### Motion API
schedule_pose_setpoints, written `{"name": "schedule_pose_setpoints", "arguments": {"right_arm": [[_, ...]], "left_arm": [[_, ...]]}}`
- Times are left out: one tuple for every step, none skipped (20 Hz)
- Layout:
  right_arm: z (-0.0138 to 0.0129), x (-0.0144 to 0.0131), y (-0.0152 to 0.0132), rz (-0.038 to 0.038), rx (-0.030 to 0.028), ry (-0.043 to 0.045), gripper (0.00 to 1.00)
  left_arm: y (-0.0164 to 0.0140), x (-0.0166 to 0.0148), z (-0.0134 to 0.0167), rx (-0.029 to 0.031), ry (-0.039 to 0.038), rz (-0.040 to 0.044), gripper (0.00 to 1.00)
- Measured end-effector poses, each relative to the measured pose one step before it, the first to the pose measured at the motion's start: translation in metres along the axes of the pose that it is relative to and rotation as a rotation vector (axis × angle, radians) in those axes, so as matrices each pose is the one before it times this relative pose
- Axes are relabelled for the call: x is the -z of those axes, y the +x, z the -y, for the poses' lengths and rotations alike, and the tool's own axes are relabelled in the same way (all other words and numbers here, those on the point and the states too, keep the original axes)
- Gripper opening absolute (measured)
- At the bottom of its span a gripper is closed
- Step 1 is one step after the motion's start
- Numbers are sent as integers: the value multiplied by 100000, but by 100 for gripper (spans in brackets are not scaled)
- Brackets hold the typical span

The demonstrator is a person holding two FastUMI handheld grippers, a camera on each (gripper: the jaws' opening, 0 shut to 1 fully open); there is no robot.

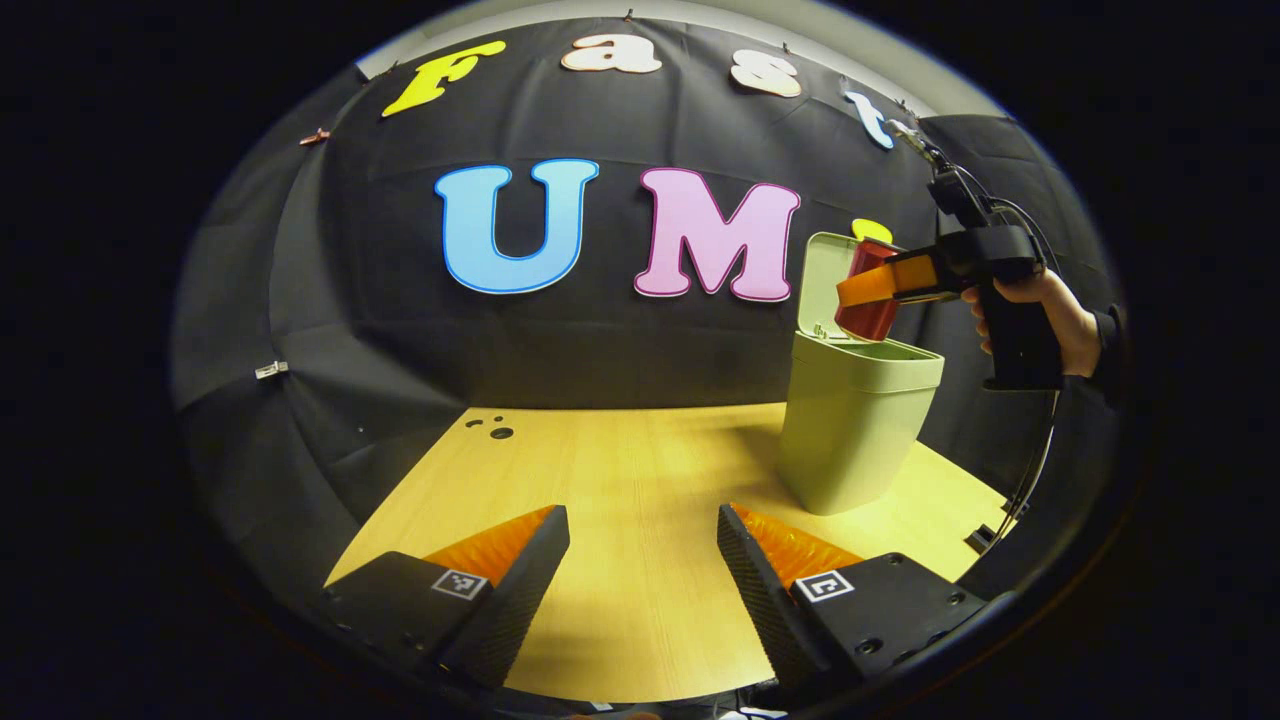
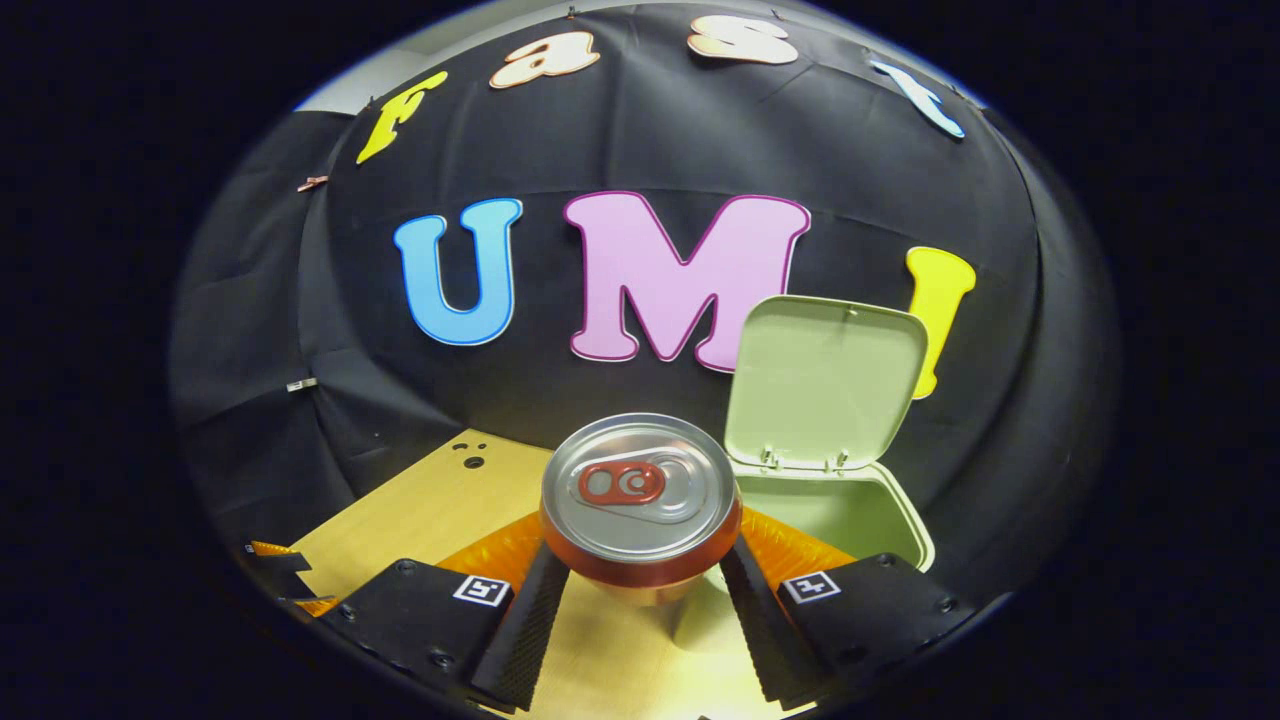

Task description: Press the lid of the desktop garbage bin to open it, pick up the crumpled paper on the desktop and throw it into the bin, then pick up the pop can on the desktop and drop it into the bin, and finally close the garbage bin lid.

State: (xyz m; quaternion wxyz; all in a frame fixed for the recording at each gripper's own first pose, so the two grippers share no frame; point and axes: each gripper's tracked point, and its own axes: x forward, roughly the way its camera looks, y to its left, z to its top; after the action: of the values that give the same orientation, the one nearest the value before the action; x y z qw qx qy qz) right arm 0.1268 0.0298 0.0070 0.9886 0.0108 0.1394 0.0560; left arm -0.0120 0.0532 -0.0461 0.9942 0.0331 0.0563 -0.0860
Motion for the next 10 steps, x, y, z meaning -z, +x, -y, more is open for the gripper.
{"name": "schedule_pose_setpoints", "arguments": {"right_arm": [[713, -226, 147, 474, 1275, -911, 83], [692, -339, 156, 478, 806, -22, 83], [494, -202, 229, 109, 528, 802, 83], [680, -203, 216, 133, 523, 910, 83], [611, -213, 410, 291, 616, 685, 83], [645, -217, 321, 163, 545, 435, 83], [598, -244, 378, 277, 591, 198, 83], [706, -135, 441, 203, 434, -36, 83], [595, -63, 479, -118, 334, -296, 83], [427, 38, 462, -112, 206, -448, 83]], "left_arm": [[206, -14, 153, 141, -250, -318, 96], [204, -91, 171, 110, -113, -62, 96], [270, -167, 100, -214, -243, -105, 96], [388, -86, -18, -258, -808, -139, 96], [292, -335, 52, -371, -1112, 93, 96], [326, -285, -71, -531, -1057, 110, 96], [305, -319, -48, -604, -783, 247, 96], [439, -155, -27, -877, -440, 83, 96], [451, -102, -124, -933, -326, -262, 96], [382, 44, -48, -982, -409, -374, 96]]}}
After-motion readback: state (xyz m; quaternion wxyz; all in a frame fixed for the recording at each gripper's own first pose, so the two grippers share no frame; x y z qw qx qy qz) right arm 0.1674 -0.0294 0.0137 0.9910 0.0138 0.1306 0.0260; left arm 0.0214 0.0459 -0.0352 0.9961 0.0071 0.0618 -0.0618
